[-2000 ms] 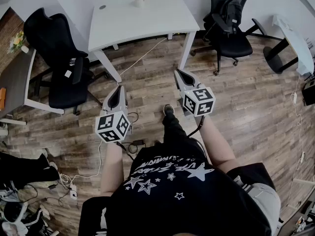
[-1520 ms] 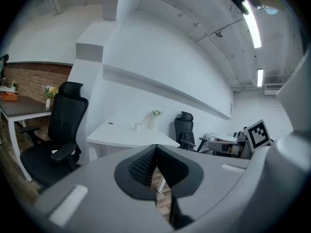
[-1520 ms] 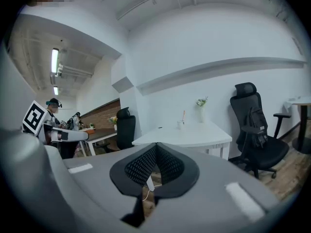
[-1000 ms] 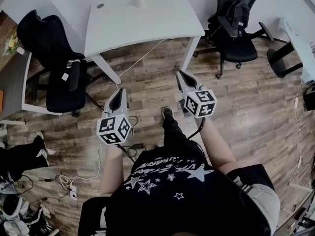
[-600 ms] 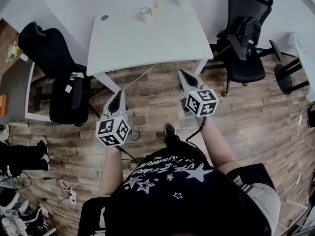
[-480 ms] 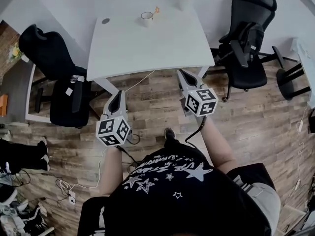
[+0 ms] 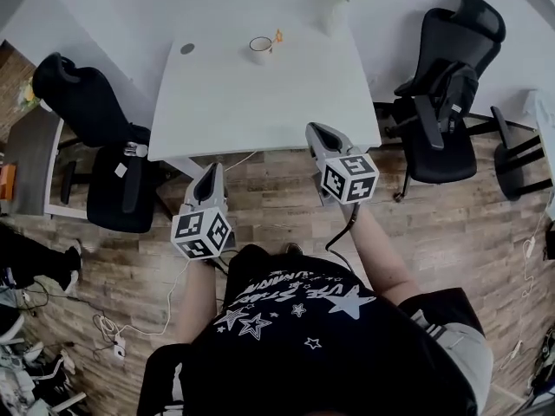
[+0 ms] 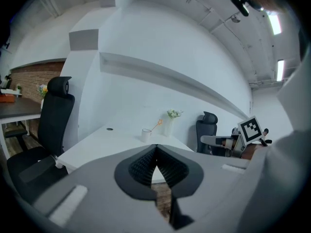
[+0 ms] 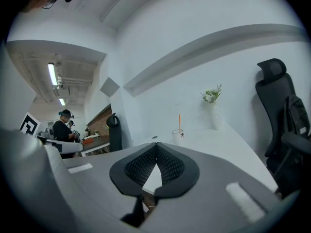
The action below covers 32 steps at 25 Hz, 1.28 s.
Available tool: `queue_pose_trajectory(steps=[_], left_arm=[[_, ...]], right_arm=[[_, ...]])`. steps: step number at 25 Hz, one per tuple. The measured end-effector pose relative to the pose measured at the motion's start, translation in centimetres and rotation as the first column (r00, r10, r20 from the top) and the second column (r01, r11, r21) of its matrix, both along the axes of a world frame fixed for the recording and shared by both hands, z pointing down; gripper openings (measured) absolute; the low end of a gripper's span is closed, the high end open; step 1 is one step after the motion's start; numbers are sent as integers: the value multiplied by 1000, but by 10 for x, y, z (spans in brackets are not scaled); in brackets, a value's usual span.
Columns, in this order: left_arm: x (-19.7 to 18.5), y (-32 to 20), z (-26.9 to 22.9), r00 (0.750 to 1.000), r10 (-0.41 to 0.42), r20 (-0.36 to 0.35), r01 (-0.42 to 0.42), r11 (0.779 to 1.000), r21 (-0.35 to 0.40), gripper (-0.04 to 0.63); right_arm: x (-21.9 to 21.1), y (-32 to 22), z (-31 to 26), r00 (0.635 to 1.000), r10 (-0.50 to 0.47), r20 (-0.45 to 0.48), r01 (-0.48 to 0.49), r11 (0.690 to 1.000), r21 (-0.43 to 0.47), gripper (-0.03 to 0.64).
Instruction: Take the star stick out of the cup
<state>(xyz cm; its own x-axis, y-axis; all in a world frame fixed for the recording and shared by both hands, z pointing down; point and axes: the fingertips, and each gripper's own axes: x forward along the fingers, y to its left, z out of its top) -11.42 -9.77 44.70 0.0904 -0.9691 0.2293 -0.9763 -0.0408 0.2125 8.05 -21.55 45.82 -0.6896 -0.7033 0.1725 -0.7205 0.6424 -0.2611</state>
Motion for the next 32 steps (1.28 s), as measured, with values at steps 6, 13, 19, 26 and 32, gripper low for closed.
queue_pose_trajectory(steps=[6,13,19,26,32], left_arm=[[-12,-30,1,1000,-2,-8,2,1000,-6,3],[-29,-100,13,999,51,-12,-52,999,-4,3],[-51,-177,8,995,99,-16,-99,995,7,3],[-85,-242,7,989,145,-25,-145,989,-5,3],[-116,-278,13,988,147,-52,-148,989,-15,3]], right_arm=[[-11,-27,6,1000,-1,-1,1,1000,-15,15],[-13,-83,12,997,83,-1,-83,996,-23,15],[-32,-144,15,992,126,-21,-126,991,-36,15],[-67,-199,22,986,161,-42,-164,985,-60,41],[-94,-238,26,981,181,-62,-186,980,-70,78]])
